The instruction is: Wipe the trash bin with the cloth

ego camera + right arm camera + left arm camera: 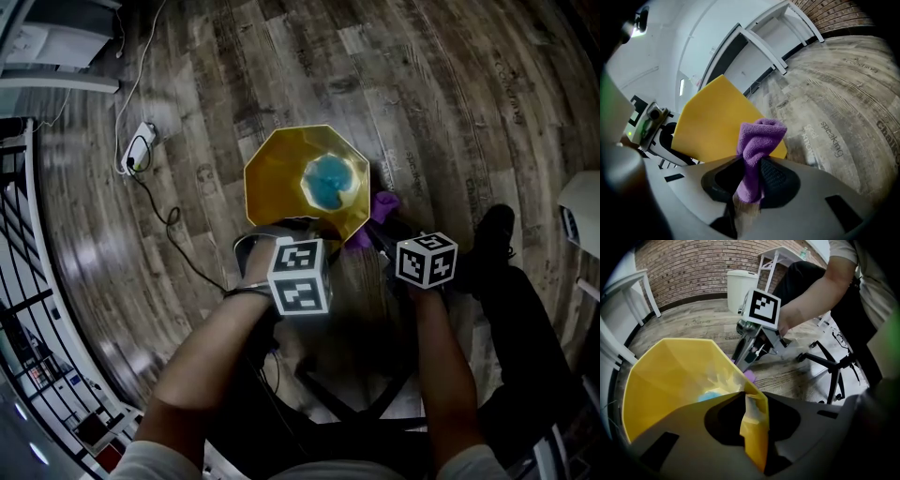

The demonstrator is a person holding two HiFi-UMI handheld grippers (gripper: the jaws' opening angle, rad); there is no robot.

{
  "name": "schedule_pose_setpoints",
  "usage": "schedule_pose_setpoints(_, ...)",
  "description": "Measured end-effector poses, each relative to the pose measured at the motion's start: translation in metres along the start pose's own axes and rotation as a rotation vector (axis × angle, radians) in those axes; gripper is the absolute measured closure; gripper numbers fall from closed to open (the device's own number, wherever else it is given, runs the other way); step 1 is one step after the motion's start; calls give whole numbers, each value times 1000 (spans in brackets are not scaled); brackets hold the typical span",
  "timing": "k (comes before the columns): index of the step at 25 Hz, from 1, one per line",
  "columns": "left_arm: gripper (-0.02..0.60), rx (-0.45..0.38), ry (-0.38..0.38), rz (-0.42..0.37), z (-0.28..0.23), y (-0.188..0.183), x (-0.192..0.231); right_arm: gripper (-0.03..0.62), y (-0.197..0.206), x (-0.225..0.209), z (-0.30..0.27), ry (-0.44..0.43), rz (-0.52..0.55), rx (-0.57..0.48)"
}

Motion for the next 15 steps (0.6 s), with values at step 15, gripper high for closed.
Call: schedule_pose_setpoints(15,515,-35,9,16,1,-6,-2,494,36,-70,-66,106,26,188)
Point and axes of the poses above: the fingertips, and each gripper's own axes: z backward along the fingers, x to its left, y out of its underside, the point moved 1 cm from there along z, backward along the fingers, and after that the axes turned 5 degrees about -x, right-handed, at the moved point
